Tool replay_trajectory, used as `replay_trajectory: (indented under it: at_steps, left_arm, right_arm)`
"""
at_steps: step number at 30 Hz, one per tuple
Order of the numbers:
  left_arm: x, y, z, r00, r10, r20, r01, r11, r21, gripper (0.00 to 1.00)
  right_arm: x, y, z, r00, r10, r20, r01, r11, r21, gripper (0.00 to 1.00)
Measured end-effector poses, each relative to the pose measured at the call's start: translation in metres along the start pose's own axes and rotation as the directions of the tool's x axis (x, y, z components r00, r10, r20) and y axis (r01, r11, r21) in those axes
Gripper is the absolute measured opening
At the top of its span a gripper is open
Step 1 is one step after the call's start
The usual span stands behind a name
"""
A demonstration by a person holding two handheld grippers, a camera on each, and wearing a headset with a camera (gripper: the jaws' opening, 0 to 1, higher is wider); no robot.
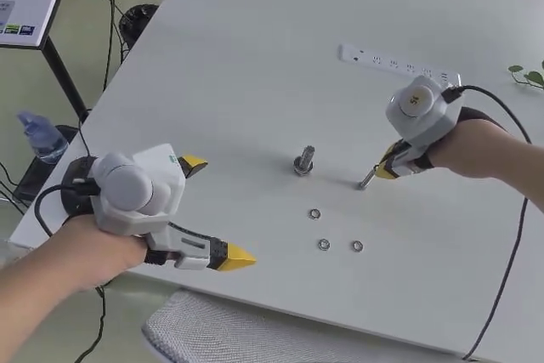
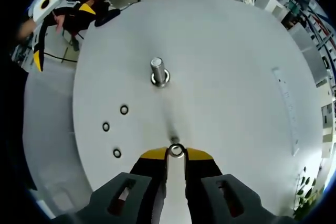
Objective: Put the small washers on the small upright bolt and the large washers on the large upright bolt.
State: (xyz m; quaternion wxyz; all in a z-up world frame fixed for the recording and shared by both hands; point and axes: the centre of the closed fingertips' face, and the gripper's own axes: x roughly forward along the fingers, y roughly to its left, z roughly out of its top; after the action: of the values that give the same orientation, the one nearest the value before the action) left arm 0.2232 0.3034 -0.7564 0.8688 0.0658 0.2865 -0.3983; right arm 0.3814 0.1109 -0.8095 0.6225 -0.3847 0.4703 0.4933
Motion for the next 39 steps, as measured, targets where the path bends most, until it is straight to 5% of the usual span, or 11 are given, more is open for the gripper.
replay_trajectory:
  at_steps: [26, 33, 39]
  left_arm:
    - [0.003, 0.004, 0.001, 1.0, -0.008, 0.001, 0.008, 1.0, -0.019, 0.98]
    - [0.001, 0.002, 0.014, 0.9996, -0.01, 0.028, 0.01, 1.0, -0.014, 0.97]
    - [0.004, 0.002, 0.01, 0.9998, -0.016, 0.015, 0.016, 1.0, -0.015, 0.96]
  right_arm:
    - [0.007, 0.007, 0.0, 1.0, 0.009, -0.001, -0.009, 1.0, 0.001, 0.12]
    - [0.011, 0.007, -0.002, 0.9999, 0.01, -0.004, -0.01, 1.0, 0.0, 0.12]
    - [0.018, 0.009, -0.005, 0.9999, 0.012, -0.012, -0.012, 1.0, -0.009, 0.12]
